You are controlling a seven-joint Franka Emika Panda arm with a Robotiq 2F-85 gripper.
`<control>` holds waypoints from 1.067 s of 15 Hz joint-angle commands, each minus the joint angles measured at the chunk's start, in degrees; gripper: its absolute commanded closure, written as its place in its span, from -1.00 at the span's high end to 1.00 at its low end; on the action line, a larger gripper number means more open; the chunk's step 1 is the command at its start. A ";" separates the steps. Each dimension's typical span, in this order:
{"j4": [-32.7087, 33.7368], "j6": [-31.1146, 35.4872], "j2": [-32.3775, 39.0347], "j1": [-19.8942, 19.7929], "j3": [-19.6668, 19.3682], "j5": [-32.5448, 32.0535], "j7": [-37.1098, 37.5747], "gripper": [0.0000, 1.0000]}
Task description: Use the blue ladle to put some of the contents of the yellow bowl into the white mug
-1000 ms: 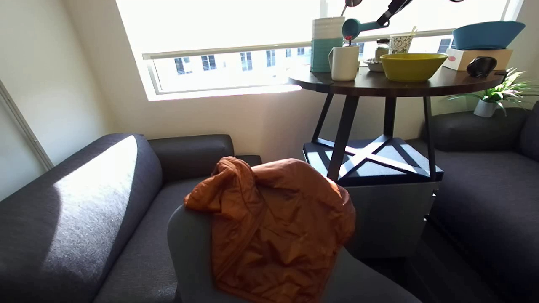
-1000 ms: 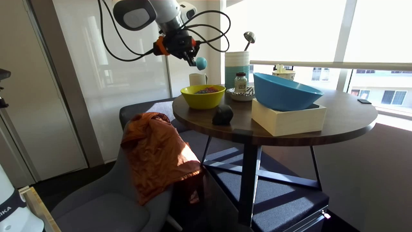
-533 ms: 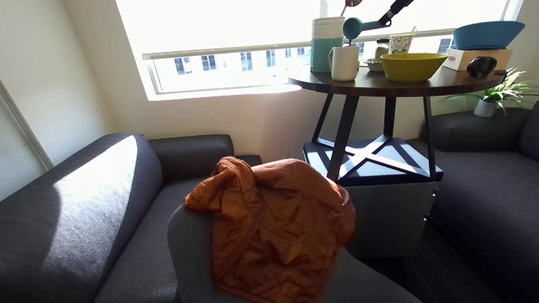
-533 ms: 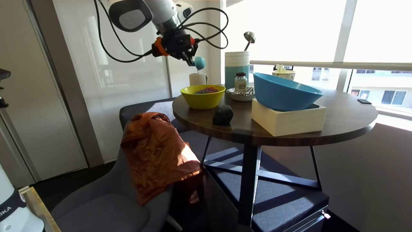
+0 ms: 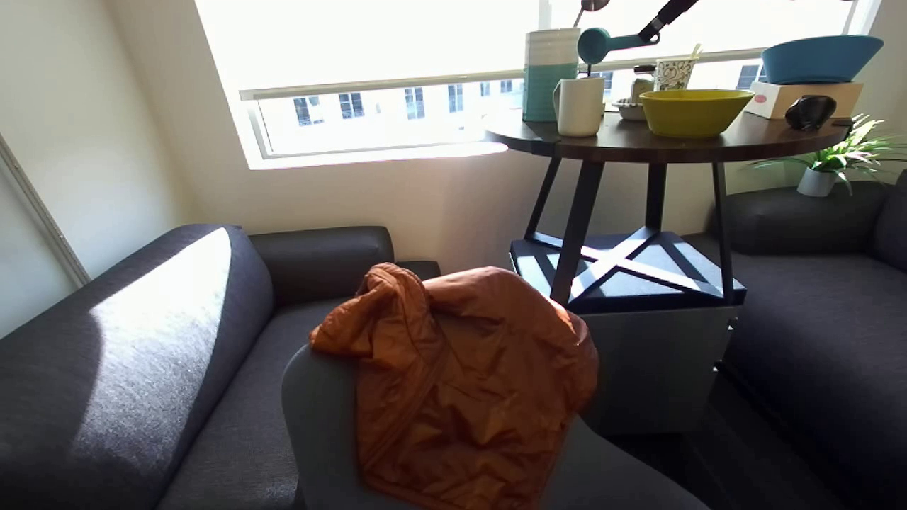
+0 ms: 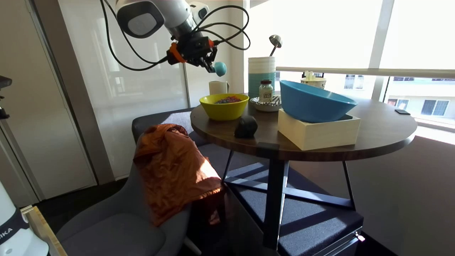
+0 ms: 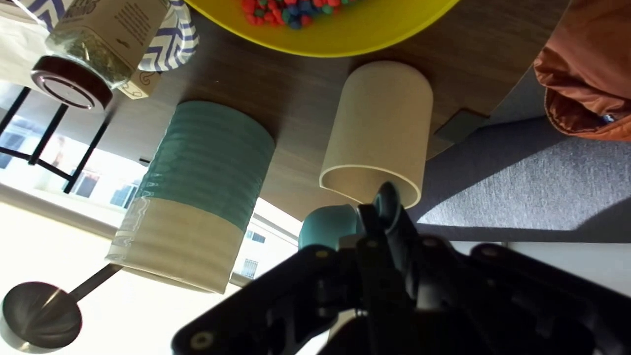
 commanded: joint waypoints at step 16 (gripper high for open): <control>1.64 -8.34 -1.40 0.71 -2.14 2.57 0.86 -0.96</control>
